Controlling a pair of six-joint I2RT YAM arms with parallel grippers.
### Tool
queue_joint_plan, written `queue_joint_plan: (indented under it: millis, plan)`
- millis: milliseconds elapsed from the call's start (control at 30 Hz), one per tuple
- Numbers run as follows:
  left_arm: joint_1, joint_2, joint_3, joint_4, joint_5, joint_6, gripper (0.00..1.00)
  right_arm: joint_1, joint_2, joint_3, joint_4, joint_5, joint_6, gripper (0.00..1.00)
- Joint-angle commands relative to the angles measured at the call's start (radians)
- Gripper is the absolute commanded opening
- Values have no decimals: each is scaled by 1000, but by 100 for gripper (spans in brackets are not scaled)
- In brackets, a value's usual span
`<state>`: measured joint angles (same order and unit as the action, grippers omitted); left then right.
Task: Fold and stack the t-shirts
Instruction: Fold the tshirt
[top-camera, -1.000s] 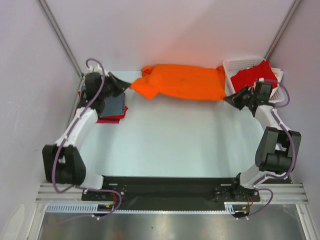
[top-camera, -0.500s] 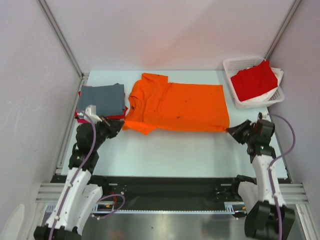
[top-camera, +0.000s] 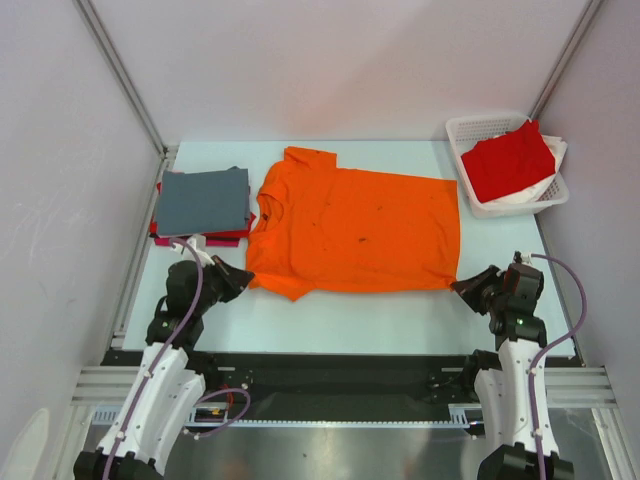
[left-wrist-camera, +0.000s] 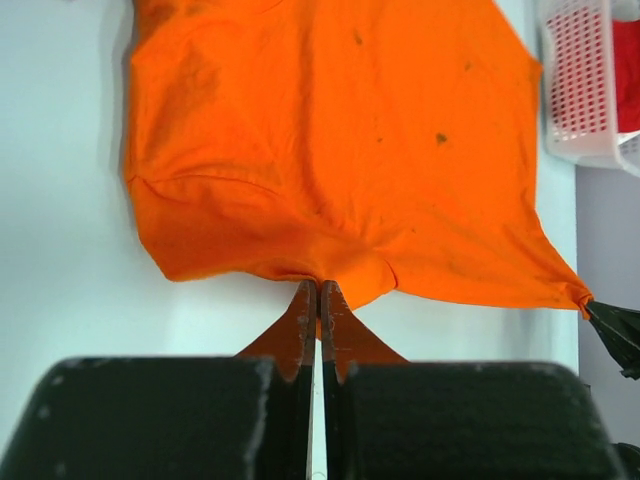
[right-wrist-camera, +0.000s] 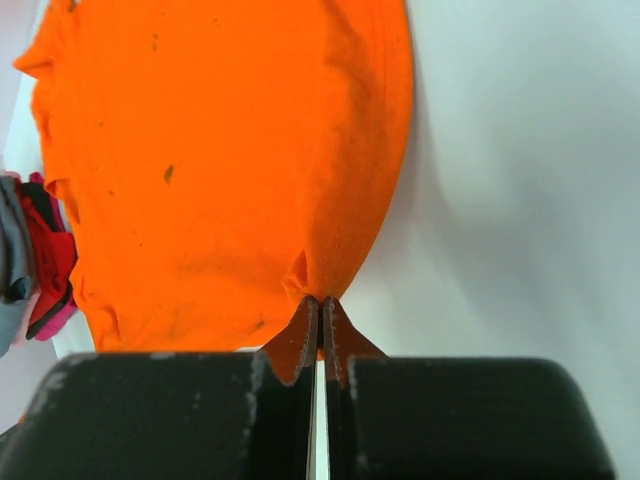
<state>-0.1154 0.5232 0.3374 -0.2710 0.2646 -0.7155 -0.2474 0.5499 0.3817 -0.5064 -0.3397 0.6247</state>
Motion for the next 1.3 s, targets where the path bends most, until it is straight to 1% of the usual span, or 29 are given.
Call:
queue_joint_plan:
  millis: [0,33,133,267,367,433,467,567,867,1067,1267]
  plan:
    - [-13,76,69,45,-10,22,0,-4,74,17,54,42,4,0]
    - [-20,95,84,52,-18,28,0,-3,122,22,66,45,1,0]
    - [-41,179,149,55,-62,48,0,-1,183,48,109,65,6,0]
    - [-52,277,230,93,-85,51,0,8,271,83,169,85,12,0]
    - [-55,371,287,127,-94,54,0,20,312,124,207,110,17,0]
    - [-56,417,319,144,-102,63,0,26,366,164,221,129,20,0]
    - [-56,470,353,144,-107,67,0,31,386,177,235,136,20,0]
    - [-56,567,422,150,-110,76,0,45,481,226,272,149,27,0]
    - [-56,779,603,187,-162,86,0,68,712,324,361,174,33,0]
    - [-56,928,707,190,-163,97,0,71,811,376,390,192,27,1]
    - [-64,1064,817,188,-165,125,0,73,872,411,411,203,24,2]
